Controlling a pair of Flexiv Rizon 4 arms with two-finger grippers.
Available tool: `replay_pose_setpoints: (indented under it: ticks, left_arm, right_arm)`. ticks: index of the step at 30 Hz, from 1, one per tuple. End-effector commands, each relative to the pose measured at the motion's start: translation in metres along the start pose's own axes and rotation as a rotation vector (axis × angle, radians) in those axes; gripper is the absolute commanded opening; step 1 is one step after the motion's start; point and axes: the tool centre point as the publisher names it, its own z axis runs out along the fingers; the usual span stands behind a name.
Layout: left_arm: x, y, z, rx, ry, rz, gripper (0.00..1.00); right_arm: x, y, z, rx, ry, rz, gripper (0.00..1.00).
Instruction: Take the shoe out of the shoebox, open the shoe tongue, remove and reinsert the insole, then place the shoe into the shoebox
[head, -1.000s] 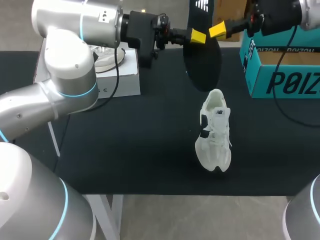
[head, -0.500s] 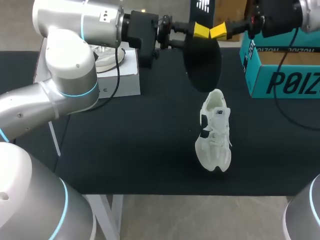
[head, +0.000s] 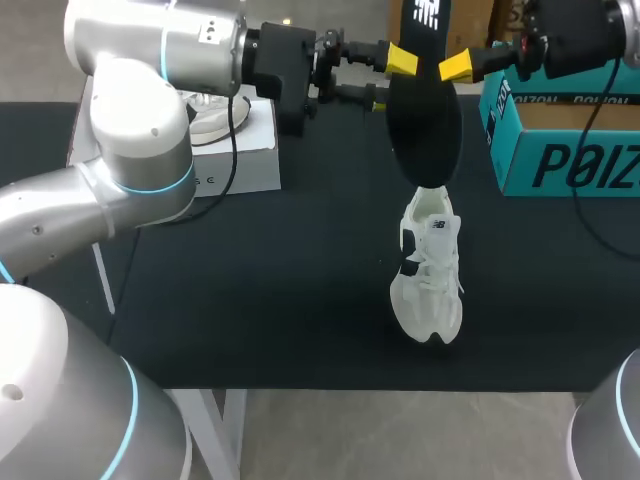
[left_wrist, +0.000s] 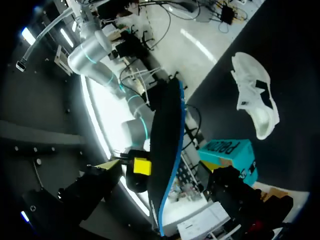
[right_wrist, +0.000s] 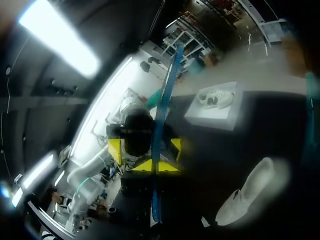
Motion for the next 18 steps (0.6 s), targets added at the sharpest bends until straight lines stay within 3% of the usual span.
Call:
replay_pose_setpoints:
  ticks: [1,7,14,18]
  left_arm:
    - [0.004,-0.004,-0.024,0.076,0.083,-0.150,1.00]
    - [0.027,-0.015,-0.052,0.195,0.164,-0.461,1.00]
    - [0.025,-0.017,-0.071,0.285,0.264,-0.545,1.00]
    - [0.024,-0.015,-0.076,0.299,0.320,-0.549,1.00]
  right_arm:
    - [0.000,-0.007,-0.009,-0.002,-0.020,0.006,0.00]
    - [-0.003,-0.010,-0.011,-0.001,-0.028,0.009,0.00]
    - [-0.005,-0.017,-0.014,-0.002,-0.032,0.022,0.00]
    - [-0.005,-0.019,-0.015,-0.004,-0.035,0.026,0.00]
